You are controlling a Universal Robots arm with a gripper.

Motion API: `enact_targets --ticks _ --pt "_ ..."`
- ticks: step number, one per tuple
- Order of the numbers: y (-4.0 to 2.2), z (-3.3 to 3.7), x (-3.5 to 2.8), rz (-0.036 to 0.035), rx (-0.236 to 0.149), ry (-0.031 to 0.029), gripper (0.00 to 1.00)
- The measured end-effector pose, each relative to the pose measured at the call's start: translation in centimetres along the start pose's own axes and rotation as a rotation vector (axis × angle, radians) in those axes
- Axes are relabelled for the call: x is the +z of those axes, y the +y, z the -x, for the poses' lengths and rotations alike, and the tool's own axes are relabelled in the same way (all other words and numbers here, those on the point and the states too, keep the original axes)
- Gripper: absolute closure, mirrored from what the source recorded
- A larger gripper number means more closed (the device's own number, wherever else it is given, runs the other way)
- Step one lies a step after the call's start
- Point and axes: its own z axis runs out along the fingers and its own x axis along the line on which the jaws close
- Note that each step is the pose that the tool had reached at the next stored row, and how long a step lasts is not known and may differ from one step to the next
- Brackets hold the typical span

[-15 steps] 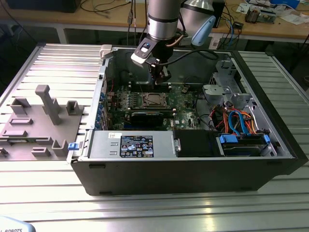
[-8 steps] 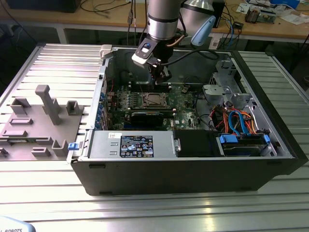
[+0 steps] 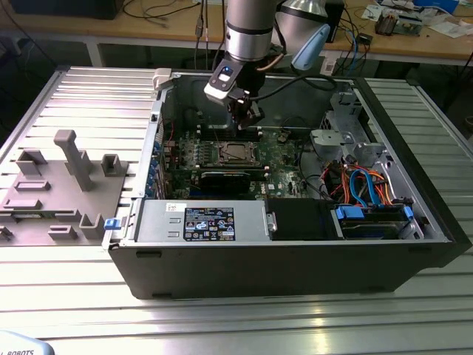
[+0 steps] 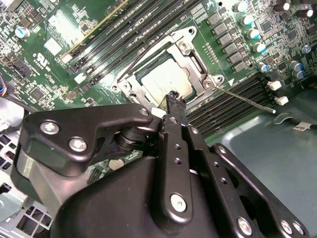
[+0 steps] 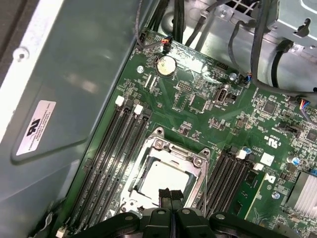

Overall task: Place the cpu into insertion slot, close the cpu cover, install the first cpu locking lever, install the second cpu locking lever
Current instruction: 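Install the first cpu locking lever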

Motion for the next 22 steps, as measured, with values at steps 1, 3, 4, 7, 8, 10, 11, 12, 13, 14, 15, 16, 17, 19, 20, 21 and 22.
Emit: enact_targets --ticks 1,3,4,7,8,10,11,12,13,14,15,16,17,19,20,21,22 --pt "0.00 0.00 0.00 0.0001 -0.005 -0.0002 0.89" --pt "0.00 0.00 0.01 0.0007 -0.018 -0.0003 0.89" --pt "0.00 0.00 0.01 0.0009 -0.022 -0.0004 0.89" --pt "0.00 0.00 0.01 0.0015 -0.040 -0.0007 0.89" --pt "0.01 0.00 0.01 0.0016 -0.043 -0.0008 0.89" --pt "0.00 0.00 0.01 0.0019 -0.051 -0.0009 0.89" --pt "0.00 0.00 0.01 0.0020 -0.054 -0.0010 0.89" --pt "0.00 0.00 0.01 0.0021 -0.057 -0.0010 0.89" --pt "0.00 0.00 0.01 0.0022 -0.059 -0.0010 0.89" --pt "0.01 0.00 0.01 0.0022 -0.060 -0.0011 0.89" --pt "0.00 0.00 0.01 0.0023 -0.062 -0.0011 0.89" --pt "0.00 0.00 0.01 0.0023 -0.063 -0.0011 0.89" --pt "0.00 0.00 0.01 0.0024 -0.064 -0.0011 0.89" --pt "0.00 0.00 0.01 0.0024 -0.065 -0.0012 0.89" --pt "0.00 0.00 0.01 0.0024 -0.066 -0.0012 0.89" --pt "0.00 0.00 0.01 0.0024 -0.067 -0.0012 0.89" --pt "0.00 0.00 0.01 0.0025 -0.068 -0.0012 0.89"
